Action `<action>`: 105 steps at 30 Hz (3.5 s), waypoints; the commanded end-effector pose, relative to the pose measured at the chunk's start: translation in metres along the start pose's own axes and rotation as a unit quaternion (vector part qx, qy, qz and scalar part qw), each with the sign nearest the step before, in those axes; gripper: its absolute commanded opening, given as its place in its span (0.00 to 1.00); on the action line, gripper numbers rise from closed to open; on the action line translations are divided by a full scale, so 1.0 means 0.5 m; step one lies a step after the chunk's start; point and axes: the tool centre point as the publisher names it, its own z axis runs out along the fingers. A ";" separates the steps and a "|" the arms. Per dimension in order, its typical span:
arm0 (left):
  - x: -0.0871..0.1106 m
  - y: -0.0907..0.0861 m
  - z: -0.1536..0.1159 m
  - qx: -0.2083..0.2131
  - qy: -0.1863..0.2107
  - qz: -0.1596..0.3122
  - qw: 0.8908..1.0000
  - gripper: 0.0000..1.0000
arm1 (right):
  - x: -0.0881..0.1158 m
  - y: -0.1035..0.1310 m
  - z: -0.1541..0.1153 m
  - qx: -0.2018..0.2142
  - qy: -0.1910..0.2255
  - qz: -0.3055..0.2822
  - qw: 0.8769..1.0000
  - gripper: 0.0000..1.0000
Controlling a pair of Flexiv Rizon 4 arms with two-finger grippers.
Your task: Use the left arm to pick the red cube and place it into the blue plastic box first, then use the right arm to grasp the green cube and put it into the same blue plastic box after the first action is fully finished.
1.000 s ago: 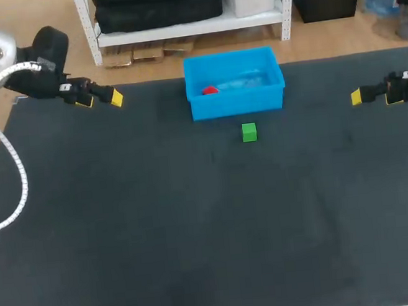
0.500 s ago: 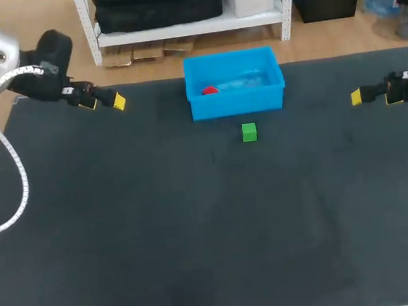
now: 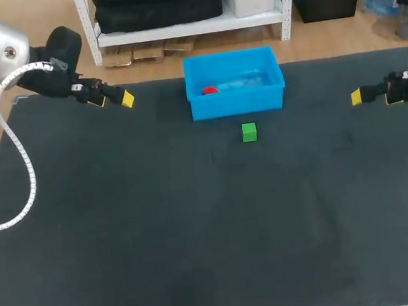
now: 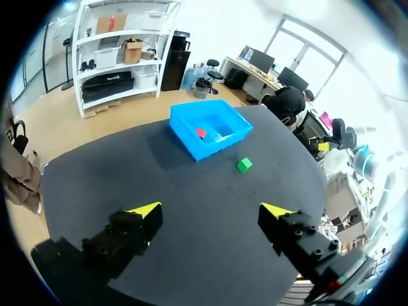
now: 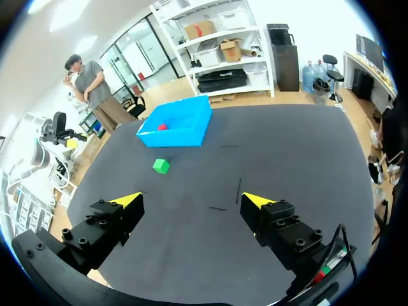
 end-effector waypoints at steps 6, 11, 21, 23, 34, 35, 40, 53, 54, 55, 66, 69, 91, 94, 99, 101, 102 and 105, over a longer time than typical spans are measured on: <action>0.001 -0.004 0.010 0.003 0.009 0.004 1.000 1.00 | 0.000 0.000 0.000 0.001 0.001 0.000 1.000 1.00; 0.003 -0.005 0.013 0.003 0.012 0.006 1.000 1.00 | 0.000 0.000 0.000 0.001 0.001 0.000 1.000 1.00; 0.007 -0.010 0.019 0.005 0.019 0.011 1.000 1.00 | 0.000 0.000 0.000 0.001 0.001 0.000 1.000 1.00; 0.007 -0.010 0.019 0.005 0.019 0.011 1.000 1.00 | 0.000 0.000 0.000 0.001 0.001 0.000 1.000 1.00; 0.007 -0.010 0.019 0.005 0.019 0.011 1.000 1.00 | 0.000 0.000 0.000 0.001 0.001 0.000 1.000 1.00; 0.007 -0.010 0.019 0.005 0.019 0.011 1.000 1.00 | 0.000 0.000 0.000 0.001 0.001 0.000 1.000 1.00; 0.007 -0.010 0.019 0.005 0.019 0.011 1.000 1.00 | 0.003 0.001 0.003 0.004 0.004 -0.001 1.000 1.00; 0.007 -0.010 0.019 0.005 0.019 0.011 1.000 1.00 | 0.007 0.048 0.041 0.047 0.027 -0.052 0.997 1.00; 0.007 -0.010 0.019 0.005 0.019 0.011 1.000 1.00 | 0.005 0.052 0.044 0.047 0.027 -0.051 0.997 1.00; 0.007 -0.010 0.019 0.005 0.019 0.011 1.000 1.00 | 0.004 0.056 0.046 0.047 0.027 -0.050 0.997 1.00; 0.007 -0.010 0.019 0.005 0.019 0.011 1.000 1.00 | 0.002 0.089 0.075 0.084 0.064 -0.055 0.993 1.00; 0.007 -0.010 0.019 0.005 0.019 0.011 1.000 1.00 | 0.002 0.102 0.081 0.092 0.086 -0.058 0.990 1.00; 0.007 -0.010 0.019 0.005 0.019 0.011 1.000 1.00 | 0.007 0.129 0.106 0.153 0.203 -0.051 0.966 1.00; 0.007 -0.010 0.019 0.005 0.019 0.011 1.000 1.00 | 0.005 0.131 0.110 0.159 0.215 -0.043 0.963 1.00; 0.007 -0.010 0.019 0.005 0.019 0.011 1.000 1.00 | 0.001 0.135 0.119 0.167 0.236 -0.023 0.957 1.00; 0.007 -0.010 0.019 0.005 0.019 0.011 1.000 1.00 | 0.000 0.137 0.123 0.171 0.243 -0.019 0.955 1.00; 0.007 -0.010 0.019 0.005 0.019 0.011 1.000 1.00 | -0.001 0.137 0.124 0.176 0.249 -0.020 0.952 1.00; 0.007 -0.010 0.019 0.005 0.019 0.011 1.000 1.00 | -0.001 0.138 0.129 0.179 0.256 -0.012 0.950 1.00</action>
